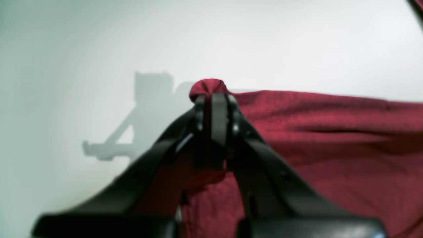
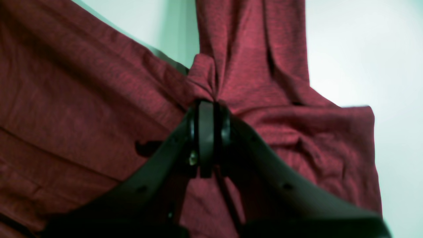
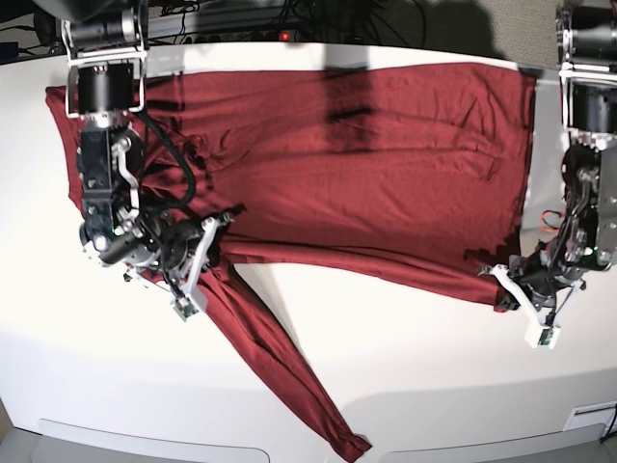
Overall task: Fold the T-shirt properly
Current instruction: 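Fold the pinched edge over toward the held edge with both grippers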
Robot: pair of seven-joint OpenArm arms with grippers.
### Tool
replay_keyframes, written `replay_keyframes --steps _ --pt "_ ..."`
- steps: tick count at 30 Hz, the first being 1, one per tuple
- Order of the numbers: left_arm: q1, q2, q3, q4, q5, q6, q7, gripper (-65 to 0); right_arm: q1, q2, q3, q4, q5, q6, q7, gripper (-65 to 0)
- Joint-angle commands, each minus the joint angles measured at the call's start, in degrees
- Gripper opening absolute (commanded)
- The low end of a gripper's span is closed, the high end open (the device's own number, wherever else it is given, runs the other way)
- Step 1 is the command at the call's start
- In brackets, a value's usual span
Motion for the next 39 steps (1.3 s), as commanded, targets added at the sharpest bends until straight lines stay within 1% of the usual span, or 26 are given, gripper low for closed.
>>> replay_keyframes --steps 1,6,10,14,17,22,23,25,27,31,34,37,39 --pt "-0.8 -1.1 -0.3 2.6 -0.5 -0.3 -0.1 -65.0 1.0 0.5 0.2 1.9 0.3 0.0 0.9 -65.0" --pt "2.7 -2.3 -0.3 9.2 -0.5 -0.3 3.1 -65.0 -2.3 0.9 1.2 6.7 0.3 -0.1 1.0 -65.0" --pt "5.2 -3.5 -0.3 12.2 -0.4 2.0 4.1 -65.0 -4.4 0.9 3.1 12.1 0.3 -0.2 -0.5 -65.0" --pt "7.4 -4.7 -0.3 14.3 -0.5 2.1 5.7 -65.0 -6.8 0.9 5.7 16.6 0.6 -0.2 -1.6 -65.0" --pt "9.1 -5.2 -0.3 16.5 -0.5 2.4 7.2 -65.0 -8.6 0.9 7.1 18.8 2.3 -0.2 -2.4 -65.0" --pt "13.1 -5.2 -0.3 21.8 -0.1 2.6 9.5 -65.0 -12.0 0.9 7.3 21.6 2.7 -0.2 -3.1 -65.0" --pt "14.1 -5.2 -0.3 23.1 0.8 2.8 9.8 -65.0 -12.7 0.9 7.3 22.3 2.7 -0.2 -3.1 -65.0" --pt "16.0 -5.3 -0.3 25.9 3.1 5.4 10.4 -65.0 -14.1 0.9 7.3 24.0 2.7 -0.2 -3.3 -65.0" --pt "17.9 -5.2 -0.3 28.5 5.6 6.7 11.0 -65.0 -15.5 0.9 7.3 25.6 2.7 -0.2 -3.6 -65.0" --pt "21.4 -5.2 -0.3 31.9 7.1 7.1 11.2 -65.0 -17.9 0.9 7.3 28.2 2.6 -0.2 -4.4 -65.0" --pt "23.4 -5.2 -0.3 32.5 8.2 7.1 11.5 -65.0 -19.4 0.9 7.3 29.7 1.4 -0.2 -4.7 -65.0" --pt "25.3 -5.2 -0.3 32.5 10.3 8.9 11.5 -65.0 -20.5 0.9 8.0 30.8 1.4 -0.2 -5.0 -65.0" --pt "26.4 -5.2 -0.3 32.5 10.9 9.0 11.6 -65.0 -21.0 0.9 8.8 31.2 1.6 -0.2 -5.4 -65.0"
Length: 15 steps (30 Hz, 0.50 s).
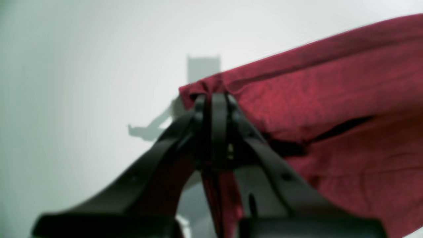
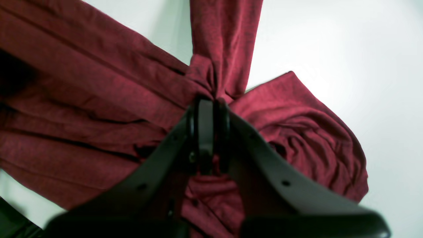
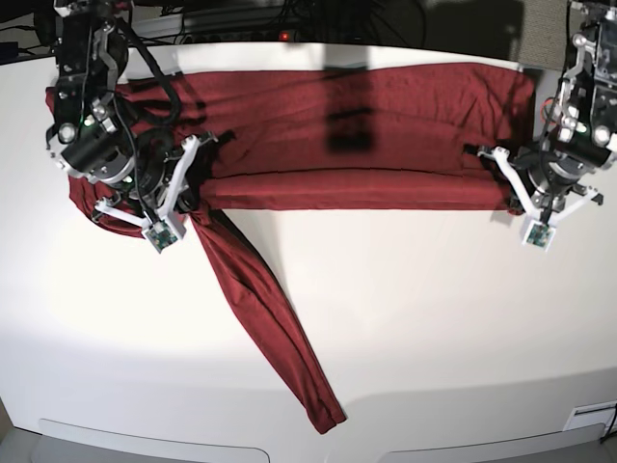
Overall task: Fold the T-shirt properly
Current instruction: 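Fold the pinched edge over toward the held edge with both grippers, then open both grippers and lift them off the folded shirt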
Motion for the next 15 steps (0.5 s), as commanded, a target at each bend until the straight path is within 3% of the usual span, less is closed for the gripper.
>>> replay_keyframes --steps 1,15 --pt "-0.1 -0.8 -0.4 1.2 0.9 0.2 -0.9 -65.0 0.5 0.5 0.9 1.3 0.2 -0.1 0.7 -65.0" --pt "2.5 -0.6 -0.4 1.2 1.7 0.4 -0.9 -65.0 -3.6 0.5 2.3 1.3 3.1 -0.1 -2.3 -65.0"
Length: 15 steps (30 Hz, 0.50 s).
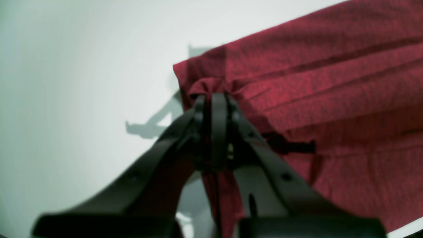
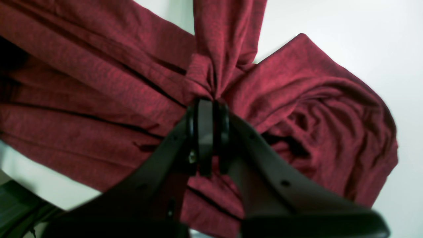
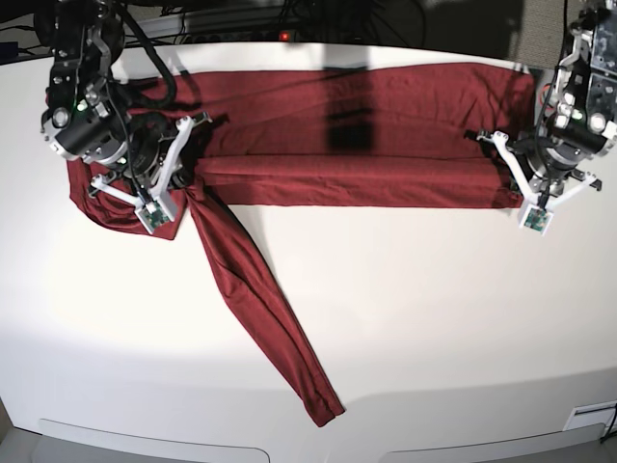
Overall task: Fold the T-shirt properly
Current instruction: 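Open both grippers and lift them off the folded shirt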
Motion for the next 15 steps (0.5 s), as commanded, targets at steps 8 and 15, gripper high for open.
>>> replay_keyframes --steps 8,15 --pt "4.2 -0.4 -0.4 1.2 1.8 0.3 -3.9 -65.0 -1.9 0.5 0.3 1.2 0.1 -0.2 0.3 -65.0" --pt "4.3 -0.4 -0.4 1.2 1.8 0.3 -3.1 -65.0 -2.0 0.5 0.3 1.2 0.5 -0.2 -4.6 -65.0"
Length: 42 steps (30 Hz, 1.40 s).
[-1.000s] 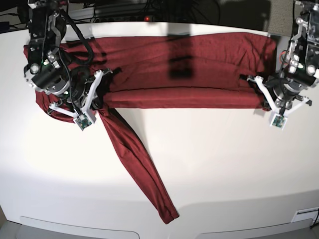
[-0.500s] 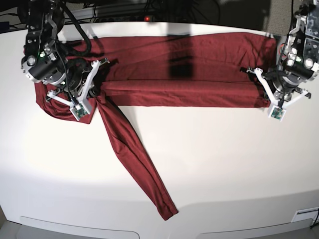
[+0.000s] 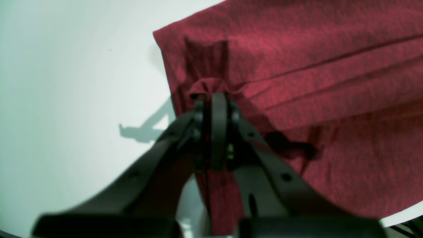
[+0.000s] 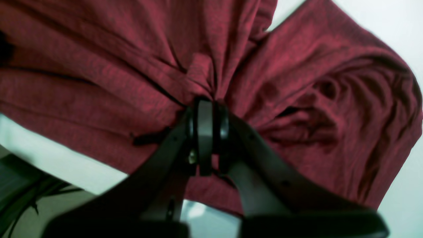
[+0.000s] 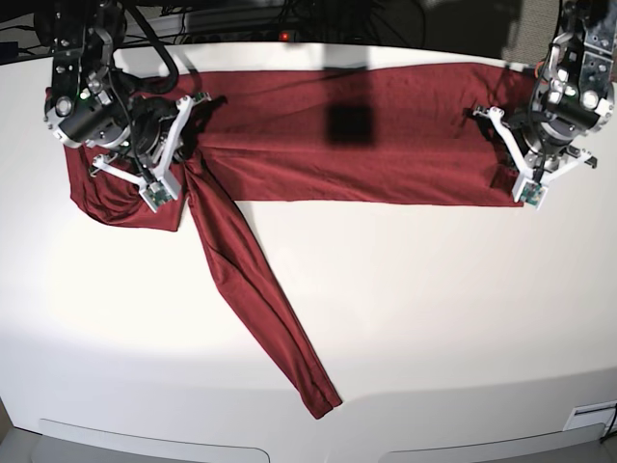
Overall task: Fold the T-shirt properly
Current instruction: 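Open both grippers and lift them off the folded shirt, then grasp the trailing sleeve with right gripper and lay it across the fold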
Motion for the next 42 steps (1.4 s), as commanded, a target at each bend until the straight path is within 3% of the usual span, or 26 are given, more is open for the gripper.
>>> replay_keyframes --steps 1,3,5,9,16,19,23,27,30,34,40,42 --pt "-0.3 -0.7 -0.4 1.1 0.3 0.2 -0.2 -65.0 0.3 0.5 0.3 1.2 0.4 -0.1 0.5 -59.2" --pt "-0.3 -0.7 -0.4 1.1 0.3 0.2 0.3 -65.0 0.0 0.5 0.3 1.2 0.6 -0.2 0.5 -48.0" --pt "-0.3 -0.7 -0.4 1.1 0.3 0.2 0.5 -56.5 -0.2 0.5 0.3 1.2 1.8 -0.1 0.5 -39.2" --pt "-0.3 -0.7 -0.4 1.1 0.5 0.2 1.6 -47.2 -0.1 0.5 0.3 1.2 1.8 -0.1 0.5 -30.3" --pt "-0.4 -0.7 -0.4 1.1 4.9 0.6 -1.0 -46.8 0.8 0.5 0.4 1.2 -0.3 -0.2 2.0 -30.3" --pt "-0.8 -0.6 -0.4 1.2 4.5 2.0 -7.2 -46.8 2.8 0.5 0.4 1.2 1.6 -0.3 7.9 -30.3" --pt "-3.9 1.1 -0.4 1.2 4.3 1.9 -8.0 -46.8 7.0 0.5 0.4 1.1 6.8 -1.1 15.6 -30.3" --pt "-8.0 2.4 -0.4 1.2 0.8 1.6 -9.3 -46.8 12.4 0.2 0.4 -0.6 7.4 -3.9 16.1 -30.4" --pt "-12.4 3.4 -0.3 1.2 -2.9 -1.8 -11.0 -46.9 15.3 0.2 0.4 -5.0 7.2 -6.1 15.9 -30.4" --pt "-19.5 6.0 -0.3 -0.4 -6.5 -5.2 -10.9 -46.9 19.6 -0.3 0.4 -12.4 7.3 -6.5 16.8 -30.4" --pt "-27.6 12.1 -0.2 -10.5 -13.6 -10.2 -10.7 -46.9 28.0 -4.3 0.4 -23.9 7.3 -6.4 17.9 -30.4" --pt "-29.7 14.0 0.4 -15.5 -13.7 -11.2 -10.3 -46.9 30.4 -6.1 0.4 -27.3 7.0 -6.3 20.9 -30.4"
